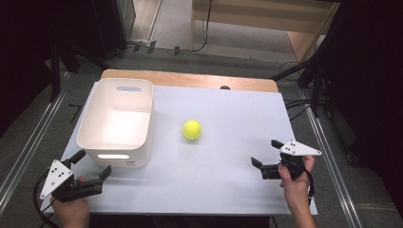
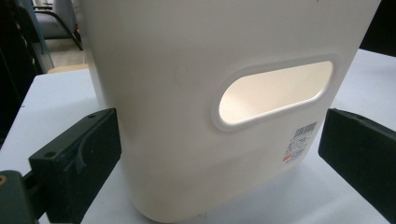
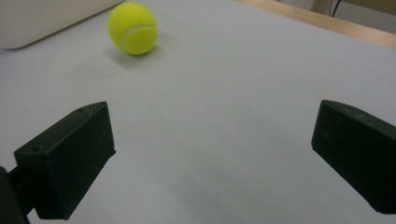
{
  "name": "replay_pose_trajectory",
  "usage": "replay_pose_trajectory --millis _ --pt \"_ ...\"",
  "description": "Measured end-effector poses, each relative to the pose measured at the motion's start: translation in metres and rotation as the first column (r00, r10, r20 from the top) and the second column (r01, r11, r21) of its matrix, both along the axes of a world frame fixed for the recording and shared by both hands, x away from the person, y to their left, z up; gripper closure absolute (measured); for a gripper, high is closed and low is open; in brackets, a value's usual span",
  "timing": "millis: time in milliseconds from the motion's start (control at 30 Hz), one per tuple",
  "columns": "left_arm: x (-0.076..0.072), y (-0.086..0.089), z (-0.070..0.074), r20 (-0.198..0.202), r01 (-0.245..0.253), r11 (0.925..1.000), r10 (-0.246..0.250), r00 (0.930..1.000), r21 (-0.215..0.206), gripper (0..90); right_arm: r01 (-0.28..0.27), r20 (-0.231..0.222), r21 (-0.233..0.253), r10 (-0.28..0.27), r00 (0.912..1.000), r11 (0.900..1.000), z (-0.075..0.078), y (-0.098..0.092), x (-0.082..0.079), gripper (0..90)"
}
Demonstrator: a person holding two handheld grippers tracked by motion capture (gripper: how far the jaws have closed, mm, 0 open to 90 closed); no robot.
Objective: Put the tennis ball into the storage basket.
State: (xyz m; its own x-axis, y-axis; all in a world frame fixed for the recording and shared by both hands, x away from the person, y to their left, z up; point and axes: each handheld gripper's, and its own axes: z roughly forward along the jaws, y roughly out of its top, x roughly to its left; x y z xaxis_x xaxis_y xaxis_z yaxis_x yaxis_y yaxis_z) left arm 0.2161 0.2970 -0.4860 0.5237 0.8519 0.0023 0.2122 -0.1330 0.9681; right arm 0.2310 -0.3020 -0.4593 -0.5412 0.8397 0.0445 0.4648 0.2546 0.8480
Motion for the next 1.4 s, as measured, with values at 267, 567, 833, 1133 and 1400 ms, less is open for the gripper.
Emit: replay_pose_trajectory --millis 267,567,833,1133,1400 --pt "0.0 0.0 0.0 -0.001 0.0 1.0 0.0 1.0 -0.003 0.0 -0.019 -0.007 -0.016 0.019 0.9998 1.0 0.003 0.01 0.009 0.0" --pt "0.0 0.0 0.0 -0.002 -0.002 1.0 0.002 1.0 -0.006 0.0 -0.053 -0.023 -0.049 0.052 0.9984 0.997 0.006 0.021 0.021 0.0" --pt "0.0 0.001 0.0 -0.001 -0.001 1.0 0.001 1.0 -0.007 0.0 -0.083 -0.045 -0.07 0.08 0.9958 0.994 0.01 0.034 0.034 0.0" --pt "0.0 0.0 0.0 -0.003 0.0 1.0 0.0 1.0 -0.007 0.0 -0.126 -0.07 -0.095 0.119 0.9904 0.988 0.016 0.049 0.05 0.0" --pt "0.0 0.001 0.0 -0.002 0.002 1.0 -0.002 1.0 -0.008 0.0 -0.16 -0.116 -0.121 0.146 0.9824 0.98 0.018 0.063 0.064 0.0"
